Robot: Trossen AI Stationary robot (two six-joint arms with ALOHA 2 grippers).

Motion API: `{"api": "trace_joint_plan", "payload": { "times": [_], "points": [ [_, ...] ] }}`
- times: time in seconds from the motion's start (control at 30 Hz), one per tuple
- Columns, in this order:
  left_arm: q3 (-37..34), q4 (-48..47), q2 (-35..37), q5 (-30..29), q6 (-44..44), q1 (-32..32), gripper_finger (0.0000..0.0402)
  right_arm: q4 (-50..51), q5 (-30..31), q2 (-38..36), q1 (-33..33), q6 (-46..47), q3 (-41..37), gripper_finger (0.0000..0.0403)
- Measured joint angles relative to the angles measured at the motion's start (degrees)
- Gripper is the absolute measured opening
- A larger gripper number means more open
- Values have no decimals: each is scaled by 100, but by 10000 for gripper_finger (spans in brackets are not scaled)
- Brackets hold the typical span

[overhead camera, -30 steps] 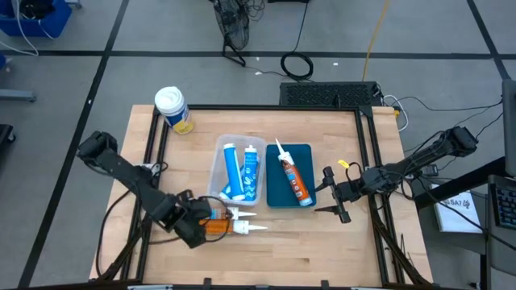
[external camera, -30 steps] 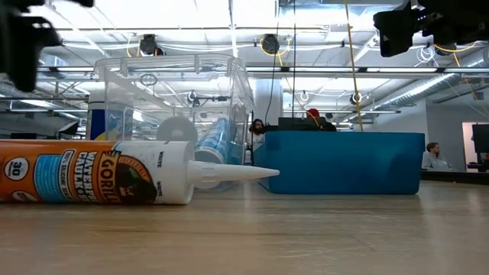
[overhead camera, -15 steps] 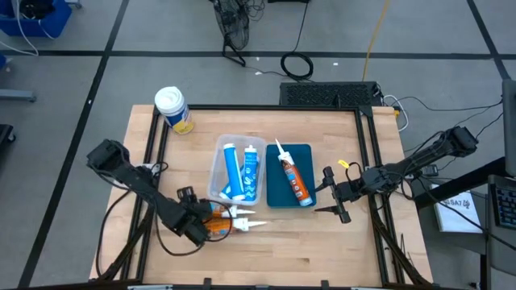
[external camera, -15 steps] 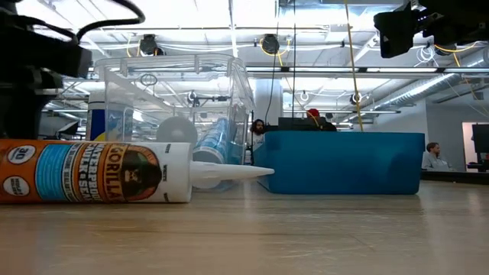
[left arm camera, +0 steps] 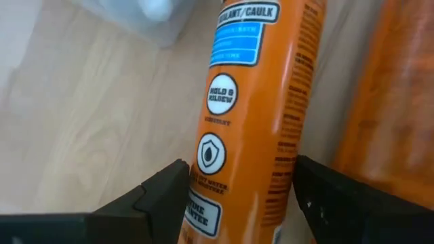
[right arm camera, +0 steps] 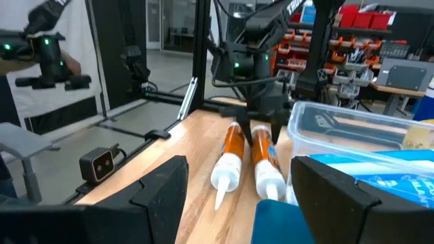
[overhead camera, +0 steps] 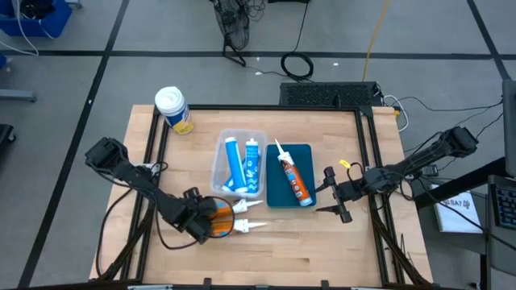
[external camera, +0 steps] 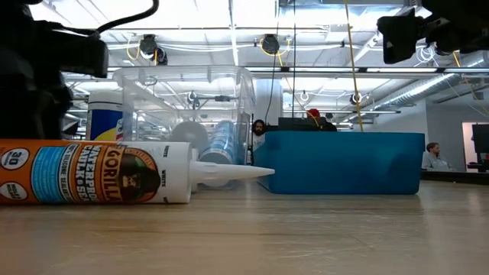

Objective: Pick & place silicon tubes, Sealant and Lysol wipes
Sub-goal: Put the top orange sealant into the blue bin

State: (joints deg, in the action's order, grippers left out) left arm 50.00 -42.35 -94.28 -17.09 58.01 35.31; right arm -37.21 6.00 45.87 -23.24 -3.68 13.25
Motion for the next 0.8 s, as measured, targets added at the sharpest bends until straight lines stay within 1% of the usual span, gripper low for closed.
{"api": "trace_joint_plan", "payload": {
  "times": [0.13,0.23,0.3,0.37,0.4,0.57,0.8],
  "points": [
    [-30,107,-7,130,12,-6,253,-363,4,0,0,2,-151,242],
    [-35,244,-10,391,-141,-17,249,-458,7,0,0,2,-167,242],
    [-32,331,-10,546,-335,-4,236,-461,9,-2,0,2,-167,242],
    [-20,387,-9,698,-557,-2,212,-461,9,-2,0,2,-167,242],
    [-4,391,-9,717,-660,2,207,-461,9,-2,0,2,-167,242],
    [196,279,-25,553,-1078,4,207,-472,11,-2,0,2,-167,242],
    [884,-241,-57,480,-1738,-103,207,-503,15,0,0,2,-167,242]
  ]
}}
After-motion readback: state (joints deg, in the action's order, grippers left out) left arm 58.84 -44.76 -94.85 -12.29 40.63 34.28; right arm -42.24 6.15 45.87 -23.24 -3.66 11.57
